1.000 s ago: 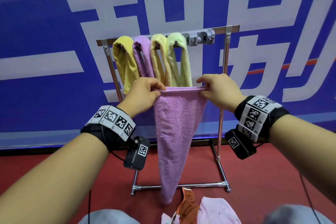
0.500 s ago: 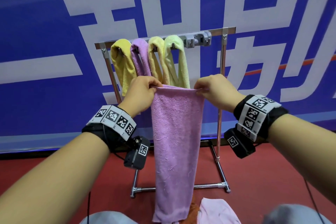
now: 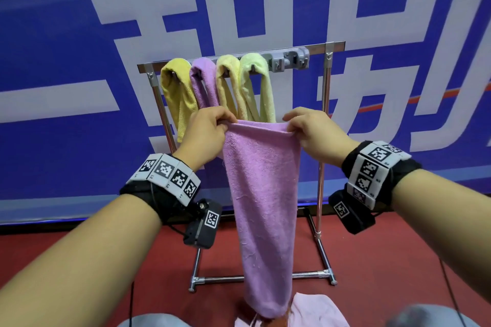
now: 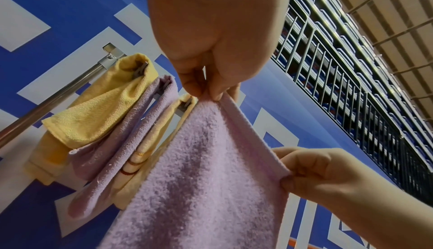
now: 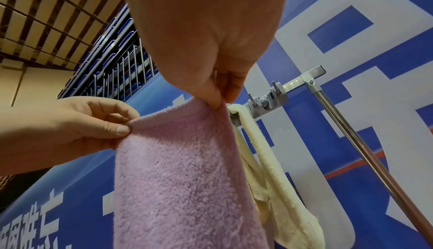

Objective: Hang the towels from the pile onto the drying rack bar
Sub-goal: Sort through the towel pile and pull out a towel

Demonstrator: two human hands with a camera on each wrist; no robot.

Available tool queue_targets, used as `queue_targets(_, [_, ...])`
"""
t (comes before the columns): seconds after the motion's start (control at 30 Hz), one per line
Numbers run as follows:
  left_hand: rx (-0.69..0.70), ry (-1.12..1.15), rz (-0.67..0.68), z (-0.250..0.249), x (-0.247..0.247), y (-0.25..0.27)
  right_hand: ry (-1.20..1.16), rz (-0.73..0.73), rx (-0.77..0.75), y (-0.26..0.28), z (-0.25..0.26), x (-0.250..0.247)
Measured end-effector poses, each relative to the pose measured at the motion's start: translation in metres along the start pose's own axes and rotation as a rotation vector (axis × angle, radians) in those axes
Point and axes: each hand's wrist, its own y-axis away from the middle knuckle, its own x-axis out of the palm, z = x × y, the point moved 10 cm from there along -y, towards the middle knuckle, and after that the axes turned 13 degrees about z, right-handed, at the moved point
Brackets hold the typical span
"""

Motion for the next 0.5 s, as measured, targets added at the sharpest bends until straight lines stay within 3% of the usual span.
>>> queue_targets(0.13, [-0.005,-0.006,-0.006,0.009,0.0,-0.001,-0.073,0.048,0.081,-0.003,-0.011,0.002])
queue_targets(0.27, [-0.001,0.028,0.0,0.018,-0.001,-0.001,-0.056,0.015,0.047,-0.005,-0.012,-0.004])
queue_targets(0.5, [-0.027,0.025,-0.034,0.014,-0.007,0.0,-0.315,-0.15,0.146,-0.006,-0.029,-0.018])
